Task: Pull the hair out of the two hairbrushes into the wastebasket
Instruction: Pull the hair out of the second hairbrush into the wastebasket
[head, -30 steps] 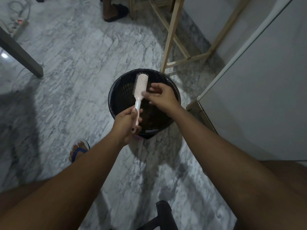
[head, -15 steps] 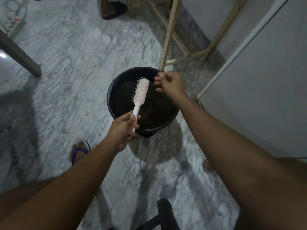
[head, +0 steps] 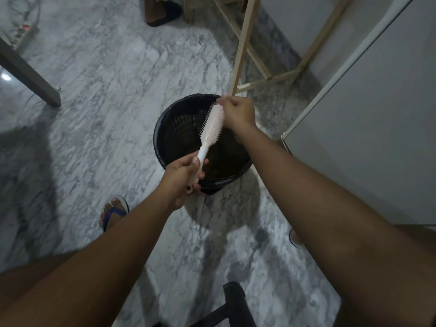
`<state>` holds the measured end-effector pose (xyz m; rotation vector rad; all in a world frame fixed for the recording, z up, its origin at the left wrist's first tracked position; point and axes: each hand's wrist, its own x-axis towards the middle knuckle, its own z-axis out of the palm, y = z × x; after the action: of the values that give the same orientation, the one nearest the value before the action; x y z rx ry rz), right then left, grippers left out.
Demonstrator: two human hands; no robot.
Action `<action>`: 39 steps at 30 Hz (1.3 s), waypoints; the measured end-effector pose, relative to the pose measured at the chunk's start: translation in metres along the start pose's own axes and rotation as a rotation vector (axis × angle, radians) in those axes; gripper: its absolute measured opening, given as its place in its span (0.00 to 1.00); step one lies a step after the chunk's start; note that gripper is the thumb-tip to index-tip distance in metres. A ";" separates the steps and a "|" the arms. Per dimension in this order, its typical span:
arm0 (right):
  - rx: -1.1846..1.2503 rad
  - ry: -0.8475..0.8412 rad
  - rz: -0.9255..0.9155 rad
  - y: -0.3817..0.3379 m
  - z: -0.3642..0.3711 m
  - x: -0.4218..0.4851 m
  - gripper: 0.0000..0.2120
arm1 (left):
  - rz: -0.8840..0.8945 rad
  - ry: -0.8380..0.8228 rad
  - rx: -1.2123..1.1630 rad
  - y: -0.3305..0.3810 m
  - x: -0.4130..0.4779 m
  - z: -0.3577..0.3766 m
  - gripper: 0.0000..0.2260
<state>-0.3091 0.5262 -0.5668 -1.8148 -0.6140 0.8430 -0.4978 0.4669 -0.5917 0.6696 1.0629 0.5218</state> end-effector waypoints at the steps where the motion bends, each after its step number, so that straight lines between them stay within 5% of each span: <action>1: 0.147 0.013 0.074 0.002 -0.001 0.002 0.14 | -0.005 0.007 -0.012 0.001 0.001 -0.001 0.11; 3: 0.294 -0.035 0.141 0.007 -0.006 0.002 0.13 | -0.010 0.031 -0.034 0.001 0.003 -0.005 0.12; 6: 0.167 -0.324 0.095 0.016 -0.015 -0.015 0.12 | -0.016 0.053 -0.053 0.001 0.005 -0.011 0.12; 8: 0.084 -0.500 0.024 0.024 -0.020 -0.024 0.26 | -0.034 0.037 -0.061 0.001 0.007 -0.011 0.13; 12: 0.119 -0.494 -0.006 0.024 -0.026 -0.016 0.49 | -0.096 -0.055 -0.083 0.003 0.005 -0.014 0.14; 20: 0.089 -0.415 -0.063 0.009 -0.032 0.001 0.11 | -0.120 -0.119 -0.082 0.008 -0.001 -0.017 0.13; 26: 0.228 -0.320 0.075 0.014 -0.023 -0.008 0.19 | -0.091 -0.093 -0.133 0.012 0.001 -0.014 0.14; 33: 0.079 -0.600 0.013 0.009 -0.027 -0.021 0.06 | -0.055 -0.026 -0.117 0.019 0.002 -0.018 0.14; 35: 0.001 -0.511 -0.046 0.004 -0.028 -0.016 0.06 | -0.046 -0.009 -0.125 0.019 0.003 -0.021 0.15; 39: -0.085 -0.043 -0.217 0.019 -0.027 0.002 0.09 | -0.034 0.005 -0.132 0.019 0.004 -0.024 0.15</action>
<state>-0.2862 0.5051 -0.5777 -1.7710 -0.8690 0.7200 -0.5199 0.4888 -0.5878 0.5336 1.0335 0.5590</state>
